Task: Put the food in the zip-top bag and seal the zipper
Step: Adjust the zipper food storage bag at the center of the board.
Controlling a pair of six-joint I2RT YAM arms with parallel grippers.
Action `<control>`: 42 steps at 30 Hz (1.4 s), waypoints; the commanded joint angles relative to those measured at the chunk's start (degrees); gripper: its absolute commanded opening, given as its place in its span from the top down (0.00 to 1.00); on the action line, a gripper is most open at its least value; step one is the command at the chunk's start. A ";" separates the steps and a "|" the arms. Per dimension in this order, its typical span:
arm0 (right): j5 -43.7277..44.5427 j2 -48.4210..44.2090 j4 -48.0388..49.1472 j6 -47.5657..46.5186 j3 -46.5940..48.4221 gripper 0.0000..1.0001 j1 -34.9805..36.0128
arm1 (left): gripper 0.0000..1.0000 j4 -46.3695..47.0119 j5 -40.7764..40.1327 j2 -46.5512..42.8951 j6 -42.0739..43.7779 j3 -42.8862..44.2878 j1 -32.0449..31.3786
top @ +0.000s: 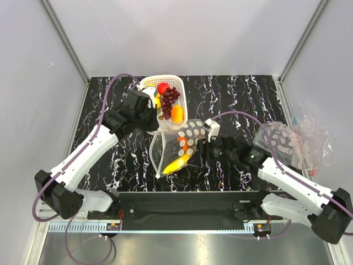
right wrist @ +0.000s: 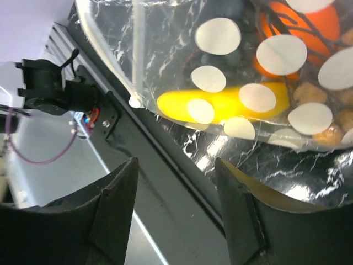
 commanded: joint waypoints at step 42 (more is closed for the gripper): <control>62.70 20.07 -7.20 8.26 24.77 0.72 33.66 | 1.00 6.27 24.71 -13.78 -15.10 0.88 0.12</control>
